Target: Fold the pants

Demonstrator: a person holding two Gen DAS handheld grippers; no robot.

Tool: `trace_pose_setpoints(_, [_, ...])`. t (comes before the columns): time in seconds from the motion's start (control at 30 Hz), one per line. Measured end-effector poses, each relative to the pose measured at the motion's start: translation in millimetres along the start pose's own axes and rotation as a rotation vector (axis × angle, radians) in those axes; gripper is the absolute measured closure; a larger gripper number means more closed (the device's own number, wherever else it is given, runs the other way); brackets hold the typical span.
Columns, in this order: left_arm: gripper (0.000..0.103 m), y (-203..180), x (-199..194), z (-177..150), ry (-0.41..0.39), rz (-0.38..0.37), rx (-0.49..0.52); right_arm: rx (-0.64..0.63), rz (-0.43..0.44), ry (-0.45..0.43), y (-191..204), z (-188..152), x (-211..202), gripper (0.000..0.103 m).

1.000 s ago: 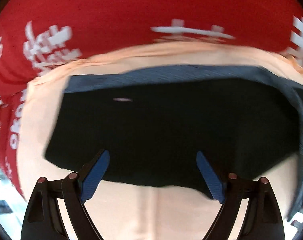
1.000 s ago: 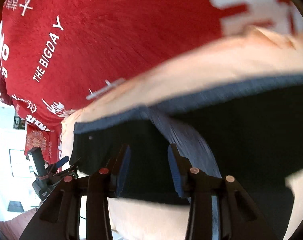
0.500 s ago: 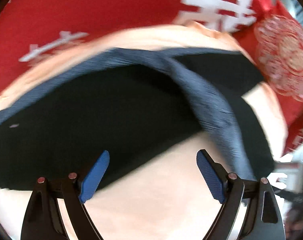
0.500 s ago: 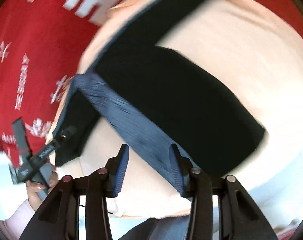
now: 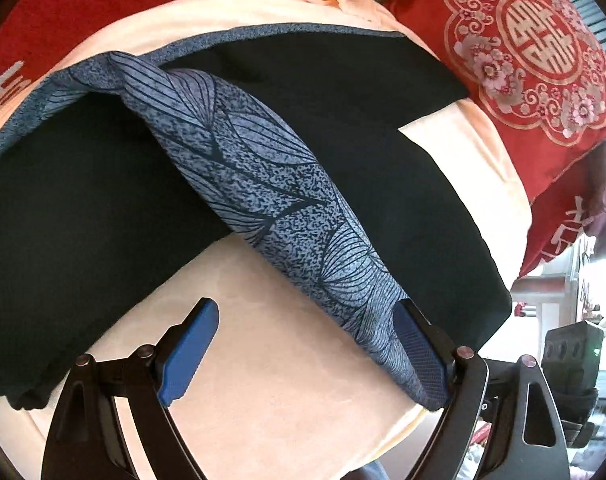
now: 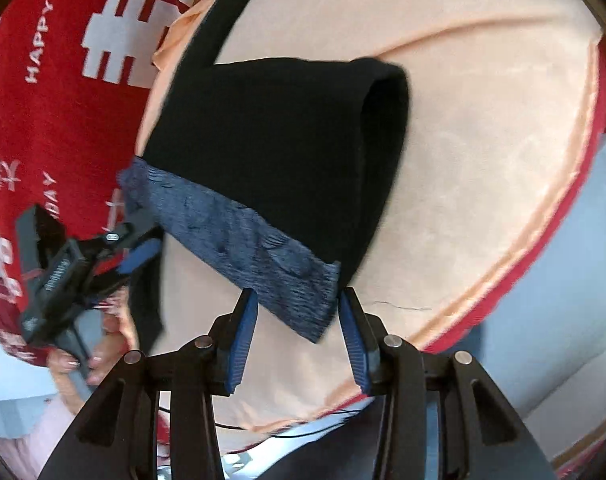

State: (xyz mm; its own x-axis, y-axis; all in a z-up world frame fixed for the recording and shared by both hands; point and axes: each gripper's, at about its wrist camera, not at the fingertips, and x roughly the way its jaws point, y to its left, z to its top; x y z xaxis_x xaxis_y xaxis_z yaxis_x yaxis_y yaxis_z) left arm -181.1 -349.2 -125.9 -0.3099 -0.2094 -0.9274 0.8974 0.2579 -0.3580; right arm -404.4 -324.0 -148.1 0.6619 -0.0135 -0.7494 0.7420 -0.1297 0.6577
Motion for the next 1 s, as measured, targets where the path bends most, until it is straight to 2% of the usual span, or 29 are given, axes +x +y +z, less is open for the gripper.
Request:
trace_pose_setpoints(0.07, [0.062, -1, 5, 2, 0.025, 0.019, -0.002, 0.015, 0.016, 0.009, -2, 4, 3, 0.059])
trace_pose_setpoints(0.13, [0.069, -6, 7, 7, 0.044, 0.022, -0.008, 0.034, 0.011, 0.021, -1, 11, 0, 0.100])
trace_pose_setpoints(0.17, [0.082, -8, 4, 10, 0.036, 0.011, -0.010, 0.034, 0.006, 0.025, 1, 15, -4, 0.100])
trace_pose_setpoints(0.3, [0.082, -21, -17, 30, -0.011, -0.022, -0.040, -0.053, 0.037, 0.024, 28, 37, -27, 0.100])
trace_pose_setpoints(0.47, [0.082, -36, -35, 82, -0.104, -0.034, -0.055, -0.183, 0.100, 0.009, 85, 100, -51, 0.100])
trace_pose_setpoints(0.6, [0.082, -39, -37, 136, -0.175, 0.013, -0.057, -0.252, 0.137, -0.023, 117, 167, -66, 0.100])
trace_pose_setpoints(0.7, [0.081, -31, -46, 167, -0.237, 0.071, -0.067, -0.312, 0.121, -0.039, 141, 222, -66, 0.100])
trace_pose_setpoints(0.73, [0.079, -26, -50, 173, -0.254, 0.090, -0.075, -0.332, 0.109, -0.045, 149, 239, -65, 0.100])
trace_pose_setpoints(0.77, [0.064, -20, -55, 177, -0.265, 0.116, -0.085, -0.353, 0.081, -0.057, 160, 262, -61, 0.100])
trace_pose_setpoints(0.83, [0.031, -11, -66, 179, -0.305, 0.176, -0.116, -0.376, 0.041, -0.075, 173, 294, -54, 0.095])
trace_pose_setpoints(0.87, [0.030, -6, -71, 175, -0.332, 0.203, -0.124, -0.386, 0.025, -0.075, 174, 301, -55, 0.095])
trace_pose_setpoints(0.9, [0.030, -2, -74, 171, -0.342, 0.227, -0.123, -0.412, -0.017, -0.072, 182, 312, -52, 0.089])
trace_pose_setpoints(0.93, [0.030, 5, -76, 164, -0.332, 0.256, -0.124, -0.451, -0.061, -0.077, 192, 318, -51, 0.069])
trace_pose_setpoints(0.97, [0.030, 14, -80, 157, -0.324, 0.276, -0.132, -0.511, -0.083, -0.101, 206, 319, -54, 0.055])
trace_pose_setpoints(1.0, [0.030, 22, -80, 148, -0.310, 0.304, -0.145, -0.543, -0.085, -0.120, 211, 317, -58, 0.030])
